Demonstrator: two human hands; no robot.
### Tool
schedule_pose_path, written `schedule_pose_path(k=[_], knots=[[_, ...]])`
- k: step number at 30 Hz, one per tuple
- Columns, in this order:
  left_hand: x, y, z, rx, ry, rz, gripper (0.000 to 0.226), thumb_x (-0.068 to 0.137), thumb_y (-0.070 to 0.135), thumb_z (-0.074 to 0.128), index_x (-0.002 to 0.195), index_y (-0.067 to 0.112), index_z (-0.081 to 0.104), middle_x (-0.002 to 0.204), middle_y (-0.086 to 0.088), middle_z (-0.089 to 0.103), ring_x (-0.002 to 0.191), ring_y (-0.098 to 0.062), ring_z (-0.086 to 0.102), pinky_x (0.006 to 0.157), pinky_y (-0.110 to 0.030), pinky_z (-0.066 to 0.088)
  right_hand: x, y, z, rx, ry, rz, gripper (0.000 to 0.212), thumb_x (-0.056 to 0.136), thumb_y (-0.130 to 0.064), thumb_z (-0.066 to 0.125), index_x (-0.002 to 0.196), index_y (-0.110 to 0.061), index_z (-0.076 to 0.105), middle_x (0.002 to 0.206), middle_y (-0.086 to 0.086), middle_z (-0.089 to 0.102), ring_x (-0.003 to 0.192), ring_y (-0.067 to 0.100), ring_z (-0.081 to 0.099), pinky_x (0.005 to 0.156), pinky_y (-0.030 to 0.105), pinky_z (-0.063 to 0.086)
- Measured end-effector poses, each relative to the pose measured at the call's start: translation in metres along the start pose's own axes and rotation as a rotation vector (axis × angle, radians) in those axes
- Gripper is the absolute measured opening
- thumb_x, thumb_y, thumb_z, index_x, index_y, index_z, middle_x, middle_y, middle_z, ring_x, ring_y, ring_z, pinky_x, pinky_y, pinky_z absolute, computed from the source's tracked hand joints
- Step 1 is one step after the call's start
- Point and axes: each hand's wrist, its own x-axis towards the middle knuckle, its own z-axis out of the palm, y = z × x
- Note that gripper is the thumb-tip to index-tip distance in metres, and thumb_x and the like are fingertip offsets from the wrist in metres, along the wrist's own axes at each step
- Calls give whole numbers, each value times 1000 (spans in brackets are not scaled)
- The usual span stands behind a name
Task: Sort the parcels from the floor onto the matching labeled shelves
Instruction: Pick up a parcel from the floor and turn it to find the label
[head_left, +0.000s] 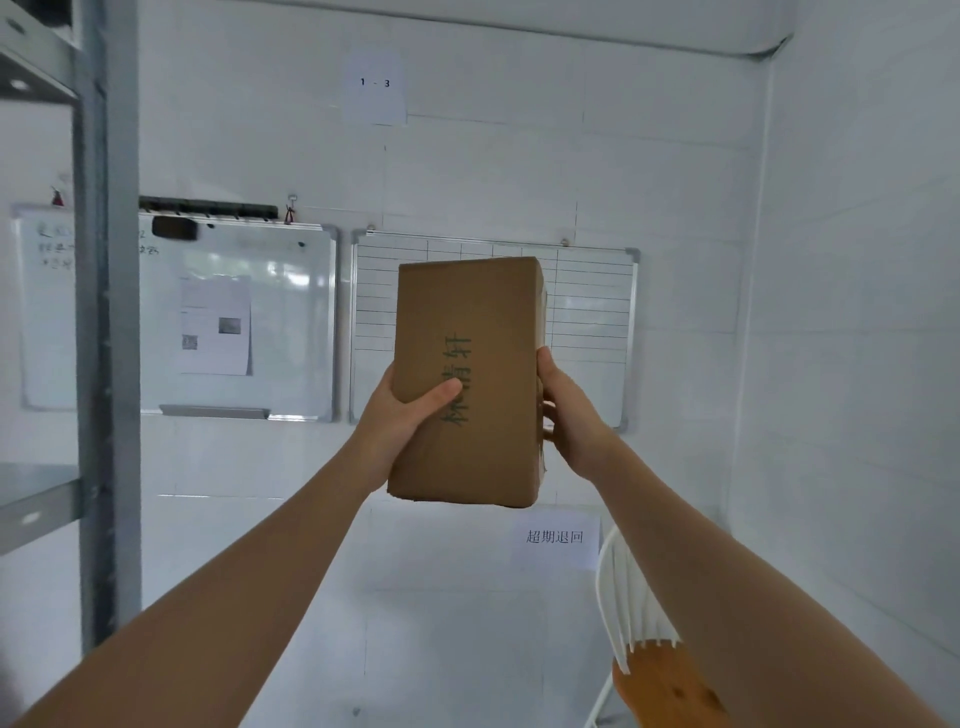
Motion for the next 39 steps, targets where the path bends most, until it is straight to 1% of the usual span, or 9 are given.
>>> schedule_pose_path(k=[5, 7, 9, 13, 17, 21, 27, 31, 39], knots=[[-3, -8, 3, 223, 120, 254, 82, 80, 40, 64, 144, 38, 13, 145, 4, 35, 127, -16, 42, 104, -40, 38, -4, 4, -1, 7, 156, -117, 67, 74, -52, 69, 129, -16, 53, 115, -2, 65, 106, 17, 62, 90, 34, 52], [-1, -10, 12, 407, 142, 344, 70, 84, 53, 41, 145, 40, 9, 154, -1, 21, 138, -22, 26, 113, -45, 24, -5, 2, -2, 15, 187, -145, 47, 79, -40, 70, 117, -16, 59, 102, -5, 67, 96, 15, 64, 82, 28, 52], [0, -8, 26, 512, 172, 299, 62, 85, 54, 22, 143, 43, 2, 159, -3, 6, 144, -24, 11, 117, -48, 10, -8, 0, 0, 46, 222, -170, 39, 80, -38, 71, 111, -17, 59, 98, -6, 67, 93, 14, 64, 82, 28, 52], [0, 1, 47, 389, 102, 88, 88, 71, 73, 28, 144, 41, -8, 159, 1, -9, 146, -24, -4, 116, -55, 4, -7, 4, 1, 39, 301, -223, 38, 79, -35, 72, 109, -20, 56, 107, -1, 63, 94, 13, 63, 79, 25, 52], [1, -5, 48, 256, 51, 22, 128, 43, 78, 67, 144, 44, -3, 154, 3, 18, 139, -22, 27, 110, -47, 32, -8, 0, -6, 78, 366, -204, 34, 87, -30, 65, 118, -17, 57, 113, 3, 60, 100, 22, 63, 86, 36, 54], [5, -8, 42, 51, 61, 42, 94, 70, 35, 75, 146, 33, 19, 125, 7, 53, 103, -12, 58, 70, -23, 47, -10, -7, -18, 10, 291, -227, 39, 87, -30, 66, 122, -16, 59, 97, 1, 59, 90, 19, 61, 76, 30, 55], [0, -4, 49, 49, 57, 57, 74, 74, 32, 72, 137, 29, 34, 98, 19, 54, 85, 3, 54, 62, -17, 43, -10, 1, -14, -103, 207, -258, 72, 72, -57, 69, 137, -45, 40, 129, -1, 44, 119, 20, 53, 97, 41, 51], [4, -3, 52, 124, 131, 84, 72, 73, 32, 73, 135, 28, 37, 96, 17, 51, 77, 7, 47, 59, -14, 38, -13, 9, -10, 45, 95, -279, 70, 89, -31, 62, 147, -40, 23, 136, -3, 53, 114, 17, 61, 96, 41, 52], [9, -10, 49, 62, 148, 71, 60, 75, 22, 74, 128, 23, 46, 89, 20, 54, 79, 2, 53, 60, -16, 41, -13, 17, -4, 39, 137, -309, 67, 92, -33, 58, 147, -40, 21, 144, -4, 46, 124, 16, 54, 104, 40, 47]])
